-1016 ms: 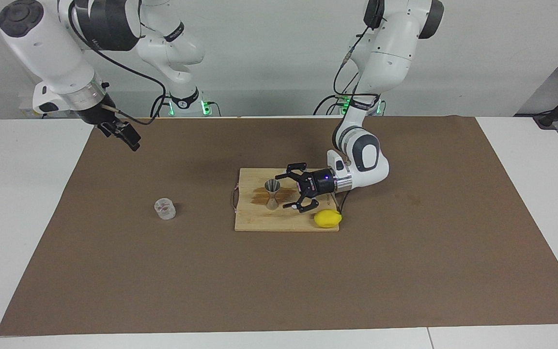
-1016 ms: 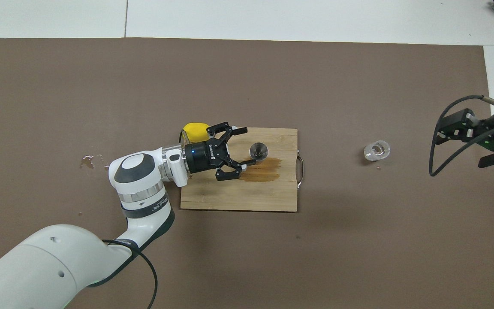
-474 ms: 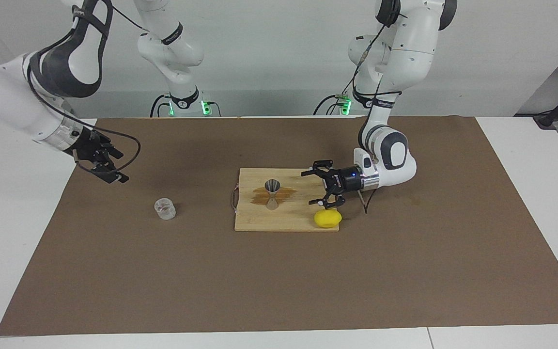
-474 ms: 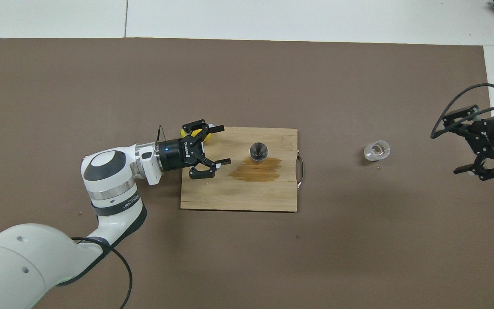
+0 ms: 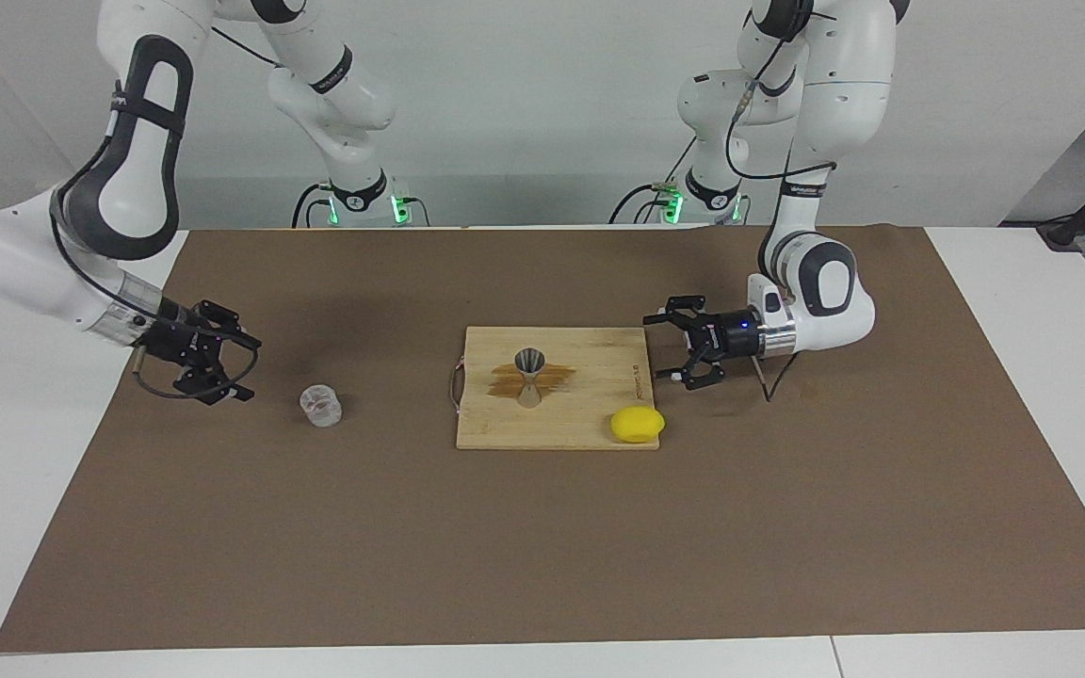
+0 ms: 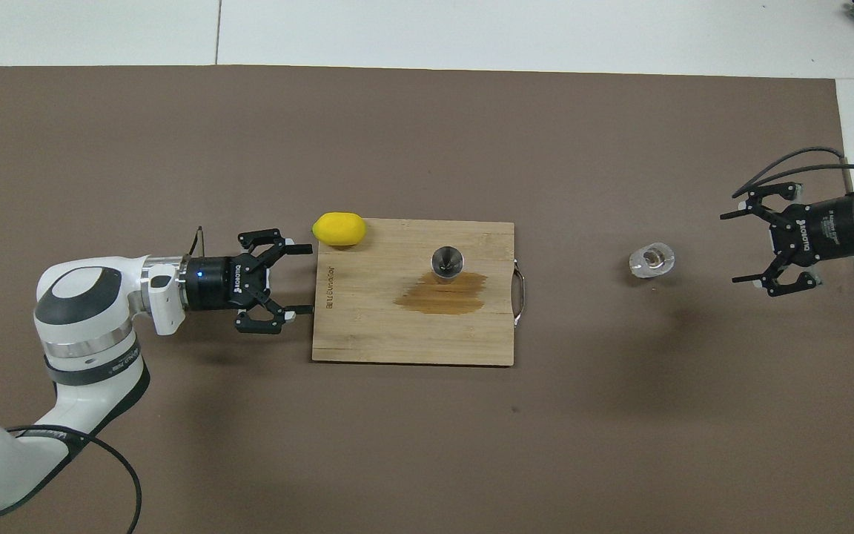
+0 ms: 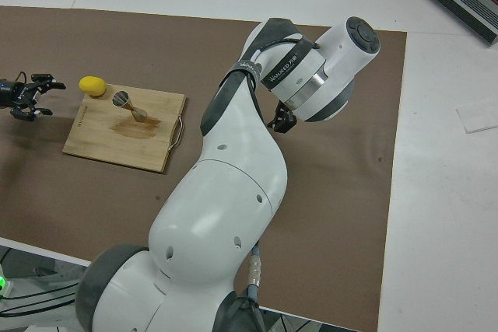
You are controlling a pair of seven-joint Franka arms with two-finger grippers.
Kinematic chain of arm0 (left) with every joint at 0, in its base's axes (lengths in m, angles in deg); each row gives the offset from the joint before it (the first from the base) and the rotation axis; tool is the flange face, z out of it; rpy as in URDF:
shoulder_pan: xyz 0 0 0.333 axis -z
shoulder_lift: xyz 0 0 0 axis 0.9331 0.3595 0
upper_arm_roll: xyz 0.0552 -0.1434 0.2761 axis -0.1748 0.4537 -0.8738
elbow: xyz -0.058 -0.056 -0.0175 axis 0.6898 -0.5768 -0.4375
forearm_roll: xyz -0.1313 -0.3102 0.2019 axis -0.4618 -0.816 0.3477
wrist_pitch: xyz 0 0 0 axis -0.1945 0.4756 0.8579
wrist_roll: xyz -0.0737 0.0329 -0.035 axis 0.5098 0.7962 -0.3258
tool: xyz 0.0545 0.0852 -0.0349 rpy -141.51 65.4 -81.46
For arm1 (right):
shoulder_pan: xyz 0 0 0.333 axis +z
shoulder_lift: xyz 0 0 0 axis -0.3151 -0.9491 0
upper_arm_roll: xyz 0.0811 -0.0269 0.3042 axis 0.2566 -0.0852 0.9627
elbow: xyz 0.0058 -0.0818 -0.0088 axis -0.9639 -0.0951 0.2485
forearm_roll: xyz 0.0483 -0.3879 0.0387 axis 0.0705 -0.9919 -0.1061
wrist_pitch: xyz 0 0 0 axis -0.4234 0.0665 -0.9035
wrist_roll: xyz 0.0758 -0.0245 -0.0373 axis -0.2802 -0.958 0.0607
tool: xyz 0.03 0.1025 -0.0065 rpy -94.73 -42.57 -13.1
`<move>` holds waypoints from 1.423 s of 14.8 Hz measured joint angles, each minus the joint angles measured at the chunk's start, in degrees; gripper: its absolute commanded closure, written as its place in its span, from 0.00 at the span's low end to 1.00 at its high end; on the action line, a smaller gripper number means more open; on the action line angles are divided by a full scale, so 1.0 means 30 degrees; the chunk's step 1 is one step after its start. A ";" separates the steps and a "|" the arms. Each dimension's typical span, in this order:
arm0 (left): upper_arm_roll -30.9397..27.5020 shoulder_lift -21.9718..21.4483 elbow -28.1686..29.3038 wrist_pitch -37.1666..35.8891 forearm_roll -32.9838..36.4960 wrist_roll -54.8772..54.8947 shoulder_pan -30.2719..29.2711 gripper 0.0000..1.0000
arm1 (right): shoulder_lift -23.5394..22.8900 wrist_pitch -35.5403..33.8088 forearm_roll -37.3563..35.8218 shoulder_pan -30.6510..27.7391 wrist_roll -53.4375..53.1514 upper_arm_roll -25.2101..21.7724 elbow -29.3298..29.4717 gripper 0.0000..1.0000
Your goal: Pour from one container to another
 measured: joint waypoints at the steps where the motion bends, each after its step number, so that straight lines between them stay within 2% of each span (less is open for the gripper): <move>1: -0.0006 -0.0100 -0.0021 -0.0098 0.1040 -0.0002 -0.0475 0.00 | -0.0247 0.0349 0.0419 -0.0019 0.0000 -0.0001 -0.0224 0.00; 4: -0.0027 -0.0282 -0.0600 -0.0576 0.3881 -0.0001 -0.1744 0.00 | -0.1295 0.0675 0.1640 -0.0076 0.0104 -0.0001 -0.0516 0.00; 8: -0.0048 -0.0309 -0.2345 -0.0787 0.8242 -0.0012 -0.2898 0.00 | -0.2692 0.1142 0.2431 -0.0051 0.1324 0.0046 -0.0543 0.00; 14: -0.0053 -0.0550 -0.5176 -0.1690 1.3354 -0.0254 -0.3426 0.00 | -0.3182 0.1538 0.3431 0.0625 0.1647 0.0176 -0.0804 0.00; 16: -0.0044 -0.0980 -0.5904 -0.1855 1.4762 -0.0761 -0.3426 0.00 | -0.3205 0.1538 0.3867 0.0914 0.1850 0.0185 -0.1116 0.03; 17: -0.0042 -0.1309 -0.6124 -0.1877 1.5410 -0.0890 -0.3426 0.00 | -0.3205 0.1539 0.3916 0.0985 0.1988 0.0184 -0.1233 0.08; 18: -0.0037 -0.1700 -0.6283 -0.1897 1.5956 -0.1033 -0.3423 0.00 | -0.3205 0.1539 0.3921 0.1006 0.2059 0.0184 -0.1304 0.19; 19: -0.0018 -0.2108 -0.6418 -0.1905 1.6432 -0.1262 -0.3407 0.00 | -0.3204 0.1540 0.3922 0.1003 0.2128 0.0182 -0.1335 0.41; 21: 0.0087 -0.2825 -0.6808 -0.1909 1.7726 -0.2101 -0.3350 0.00 | -0.3204 0.1539 0.3923 0.0994 0.2168 0.0176 -0.1340 0.75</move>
